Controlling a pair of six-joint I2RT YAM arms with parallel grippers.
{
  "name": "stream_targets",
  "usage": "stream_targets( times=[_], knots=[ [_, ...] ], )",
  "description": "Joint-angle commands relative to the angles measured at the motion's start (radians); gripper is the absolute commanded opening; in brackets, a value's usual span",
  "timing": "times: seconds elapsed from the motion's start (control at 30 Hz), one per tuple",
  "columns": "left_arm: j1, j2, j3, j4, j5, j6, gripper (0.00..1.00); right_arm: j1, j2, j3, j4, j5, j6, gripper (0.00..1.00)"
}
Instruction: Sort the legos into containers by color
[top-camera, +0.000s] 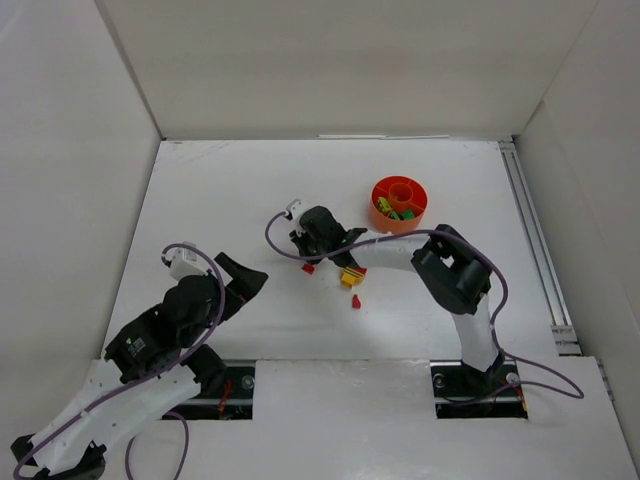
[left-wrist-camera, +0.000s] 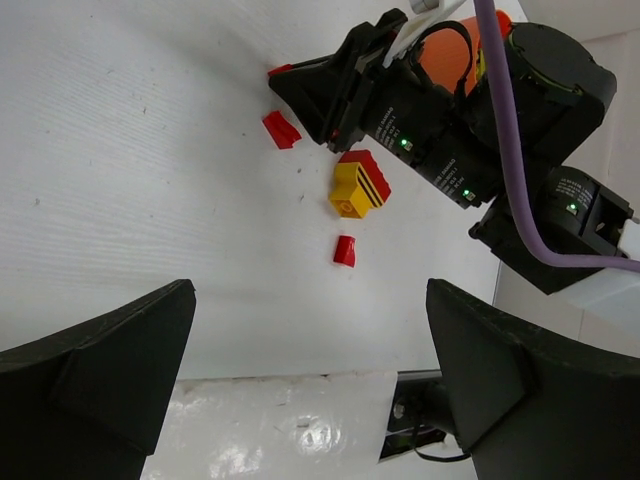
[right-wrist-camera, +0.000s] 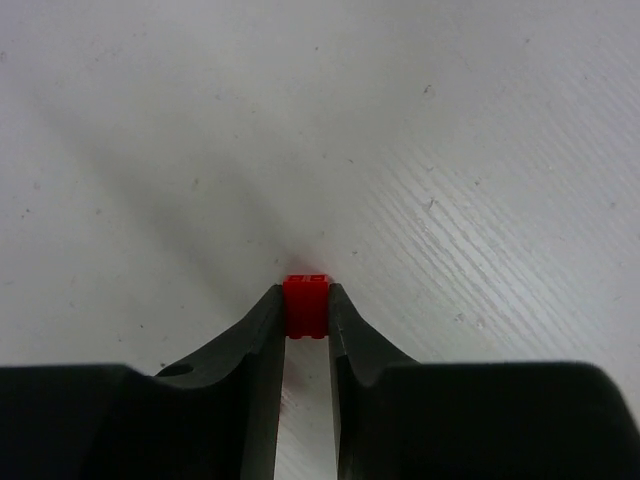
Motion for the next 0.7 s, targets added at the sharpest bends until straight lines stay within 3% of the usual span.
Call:
stream_targets(
  times=[0.0,0.27,0.47,0.67],
  knots=[
    [0.005,-0.006,-0.006,0.024,0.003,0.018,1.0,0.003,-0.053,0.033,0.011,0.026,0.026,0.09],
    [0.005,0.014,-0.049,0.109,0.012,0.05,1.0,-0.035,-0.26,-0.025,0.011,-0.007,0.026,0.08],
    [0.005,0.167,-0.06,0.218,0.023,0.108,1.0,-0.22,-0.516,-0.169,0.001,-0.011,0.026,0.08],
    [0.014,0.36,0.003,0.32,0.032,0.174,1.0,-0.459,-0.611,-0.174,-0.15,0.089,0.006,0.11]
  ],
)
